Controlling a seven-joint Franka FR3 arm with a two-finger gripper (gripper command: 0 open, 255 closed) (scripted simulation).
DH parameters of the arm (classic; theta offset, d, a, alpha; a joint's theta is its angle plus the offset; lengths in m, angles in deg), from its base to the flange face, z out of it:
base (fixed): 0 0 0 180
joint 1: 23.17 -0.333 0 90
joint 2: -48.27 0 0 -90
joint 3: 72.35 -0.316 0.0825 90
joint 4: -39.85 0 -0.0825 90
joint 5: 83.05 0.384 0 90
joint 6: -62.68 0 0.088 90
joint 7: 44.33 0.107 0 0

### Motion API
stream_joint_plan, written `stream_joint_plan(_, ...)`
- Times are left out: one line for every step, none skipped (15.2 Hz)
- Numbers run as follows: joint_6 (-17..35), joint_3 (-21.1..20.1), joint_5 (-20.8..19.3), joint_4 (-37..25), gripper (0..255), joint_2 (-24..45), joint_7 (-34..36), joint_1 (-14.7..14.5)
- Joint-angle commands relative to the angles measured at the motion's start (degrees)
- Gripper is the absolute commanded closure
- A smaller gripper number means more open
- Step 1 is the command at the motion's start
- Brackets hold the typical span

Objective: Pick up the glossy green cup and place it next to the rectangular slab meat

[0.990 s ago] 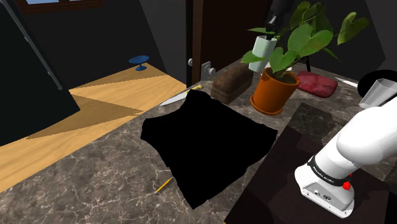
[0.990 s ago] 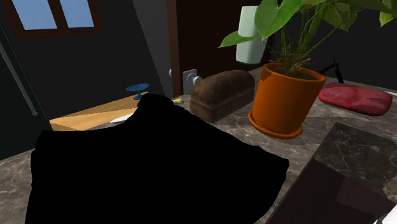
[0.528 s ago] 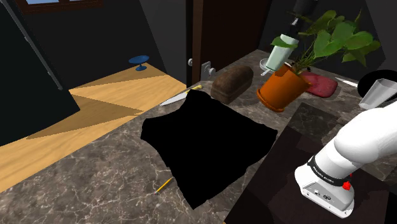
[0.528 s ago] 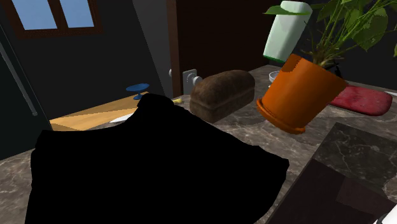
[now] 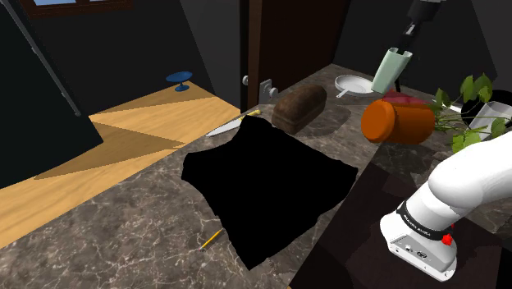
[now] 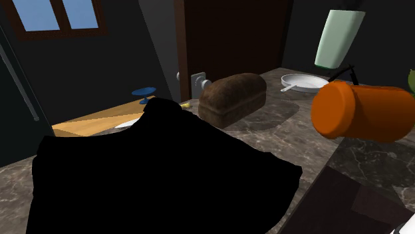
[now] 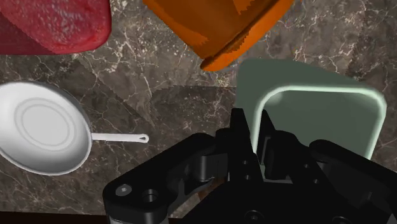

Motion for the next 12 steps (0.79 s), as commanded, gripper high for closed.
stream_joint_plan(-0.19, 2.05, -0.68, -0.43, 255, 0.14, -2.97, 0.96)
stream_joint_plan(-0.28, 3.08, -0.94, -0.84, 255, 0.39, -4.43, 1.4)
stream_joint_plan(-0.37, 4.14, -1.17, -1.31, 255, 0.71, -5.9, 1.83)
stream_joint_plan(-0.45, 5.21, -1.35, -1.84, 255, 1.1, -7.4, 2.25)
stream_joint_plan(-0.52, 6.3, -1.5, -2.44, 255, 1.56, -8.93, 2.67)
stream_joint_plan(-0.59, 7.42, -1.61, -3.11, 255, 2.1, -10.47, 3.05)
stream_joint_plan(-0.65, 8.57, -1.66, -3.83, 255, 2.71, -12.04, 3.42)
stream_joint_plan(-0.72, 9.73, -1.66, -4.62, 255, 3.4, -13.64, 3.78)
stream_joint_plan(-0.78, 10.93, -1.6, -5.48, 255, 4.17, -15.27, 4.13)
stream_joint_plan(-0.84, 12.14, -1.46, -6.4, 255, 5.03, -16.94, 4.49)
stream_joint_plan(-0.9, 13.39, -1.24, -7.39, 255, 5.98, -18.64, 4.83)
stream_joint_plan(-0.97, 14.64, -0.93, -8.45, 255, 7.03, -20.4, 5.19)
